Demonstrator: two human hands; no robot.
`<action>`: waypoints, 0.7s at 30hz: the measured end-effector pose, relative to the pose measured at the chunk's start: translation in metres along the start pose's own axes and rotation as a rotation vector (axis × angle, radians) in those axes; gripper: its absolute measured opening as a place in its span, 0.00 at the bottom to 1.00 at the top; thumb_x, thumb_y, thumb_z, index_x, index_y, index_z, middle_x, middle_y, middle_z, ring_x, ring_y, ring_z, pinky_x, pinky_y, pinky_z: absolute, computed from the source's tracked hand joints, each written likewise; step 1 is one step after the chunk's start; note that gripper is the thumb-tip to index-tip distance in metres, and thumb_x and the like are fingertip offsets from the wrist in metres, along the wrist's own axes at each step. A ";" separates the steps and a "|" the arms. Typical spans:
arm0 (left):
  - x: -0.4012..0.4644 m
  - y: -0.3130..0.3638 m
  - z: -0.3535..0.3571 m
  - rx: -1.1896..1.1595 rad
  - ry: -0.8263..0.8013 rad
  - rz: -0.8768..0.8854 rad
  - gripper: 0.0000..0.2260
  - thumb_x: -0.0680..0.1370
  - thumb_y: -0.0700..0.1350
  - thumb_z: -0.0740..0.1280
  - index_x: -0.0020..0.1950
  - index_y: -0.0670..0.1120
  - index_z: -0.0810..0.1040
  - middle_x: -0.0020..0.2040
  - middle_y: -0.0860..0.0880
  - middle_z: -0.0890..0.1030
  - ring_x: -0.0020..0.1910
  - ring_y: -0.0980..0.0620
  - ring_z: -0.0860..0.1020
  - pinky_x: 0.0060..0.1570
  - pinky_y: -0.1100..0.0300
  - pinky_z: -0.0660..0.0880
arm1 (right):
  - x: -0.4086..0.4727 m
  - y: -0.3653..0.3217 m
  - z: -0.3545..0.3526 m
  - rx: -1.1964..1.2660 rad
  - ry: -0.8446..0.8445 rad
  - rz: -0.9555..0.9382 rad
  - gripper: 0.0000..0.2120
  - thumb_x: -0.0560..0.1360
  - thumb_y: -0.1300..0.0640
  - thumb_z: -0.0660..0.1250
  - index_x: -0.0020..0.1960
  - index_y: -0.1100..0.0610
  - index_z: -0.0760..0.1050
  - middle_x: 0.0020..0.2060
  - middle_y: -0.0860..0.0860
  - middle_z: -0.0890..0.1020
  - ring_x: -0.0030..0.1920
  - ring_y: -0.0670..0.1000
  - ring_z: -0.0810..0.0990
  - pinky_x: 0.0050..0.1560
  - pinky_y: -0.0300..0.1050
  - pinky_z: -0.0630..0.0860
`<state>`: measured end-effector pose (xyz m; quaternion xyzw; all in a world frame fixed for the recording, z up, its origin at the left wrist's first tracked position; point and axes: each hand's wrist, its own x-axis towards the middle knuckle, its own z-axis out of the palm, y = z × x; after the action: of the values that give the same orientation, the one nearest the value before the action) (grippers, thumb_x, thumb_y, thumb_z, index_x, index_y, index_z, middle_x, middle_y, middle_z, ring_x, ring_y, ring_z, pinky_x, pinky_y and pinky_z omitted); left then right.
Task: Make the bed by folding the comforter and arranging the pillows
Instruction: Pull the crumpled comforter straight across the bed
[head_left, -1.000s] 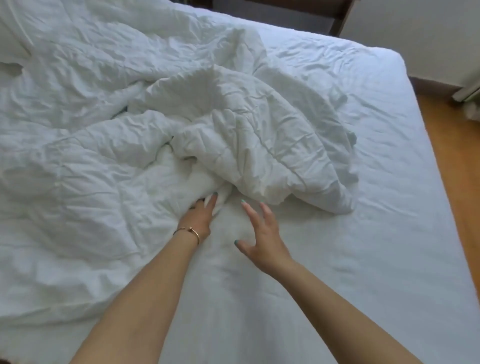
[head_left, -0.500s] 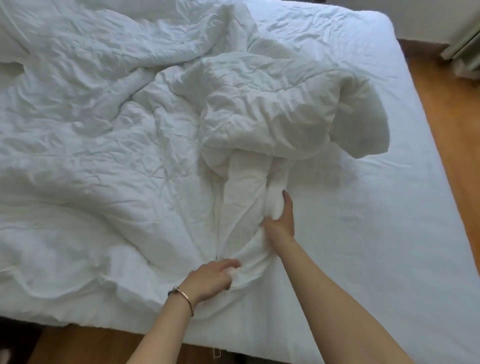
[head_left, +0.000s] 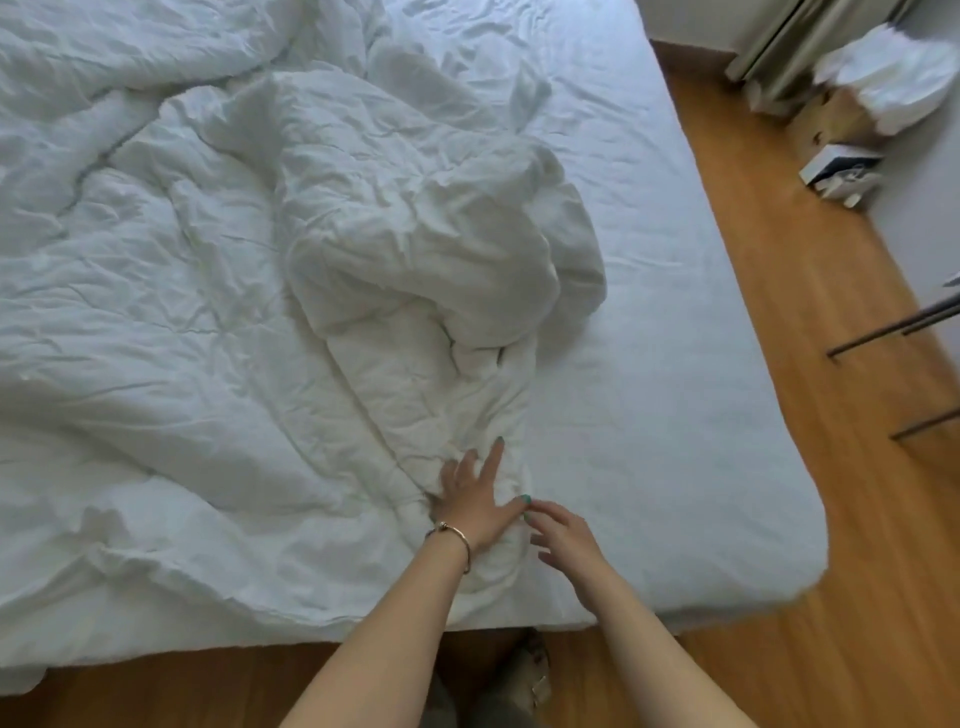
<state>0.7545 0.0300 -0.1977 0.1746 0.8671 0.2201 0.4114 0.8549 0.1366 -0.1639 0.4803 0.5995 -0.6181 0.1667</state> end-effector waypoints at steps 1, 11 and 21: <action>0.003 0.003 0.001 0.018 0.034 -0.011 0.39 0.76 0.57 0.64 0.76 0.64 0.40 0.76 0.50 0.54 0.74 0.42 0.51 0.68 0.43 0.64 | 0.005 -0.008 -0.007 0.004 0.061 -0.012 0.08 0.79 0.53 0.64 0.57 0.46 0.75 0.59 0.50 0.78 0.53 0.47 0.78 0.44 0.39 0.75; -0.039 0.020 -0.008 -0.698 0.002 0.085 0.30 0.67 0.31 0.58 0.48 0.67 0.82 0.49 0.67 0.81 0.52 0.64 0.78 0.46 0.72 0.74 | 0.061 -0.065 -0.045 0.327 -0.247 -0.016 0.51 0.65 0.37 0.74 0.76 0.35 0.44 0.71 0.49 0.65 0.65 0.58 0.73 0.65 0.65 0.69; -0.051 0.131 0.084 -0.156 0.138 -0.085 0.12 0.77 0.49 0.61 0.53 0.52 0.83 0.59 0.54 0.79 0.60 0.51 0.74 0.61 0.53 0.68 | 0.028 0.002 -0.162 -0.064 0.349 -0.526 0.29 0.67 0.61 0.70 0.66 0.44 0.70 0.55 0.44 0.79 0.52 0.48 0.77 0.49 0.44 0.75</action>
<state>0.8674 0.1354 -0.1440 0.0897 0.8802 0.2809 0.3719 0.9067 0.2930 -0.1576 0.4022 0.7417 -0.5292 -0.0893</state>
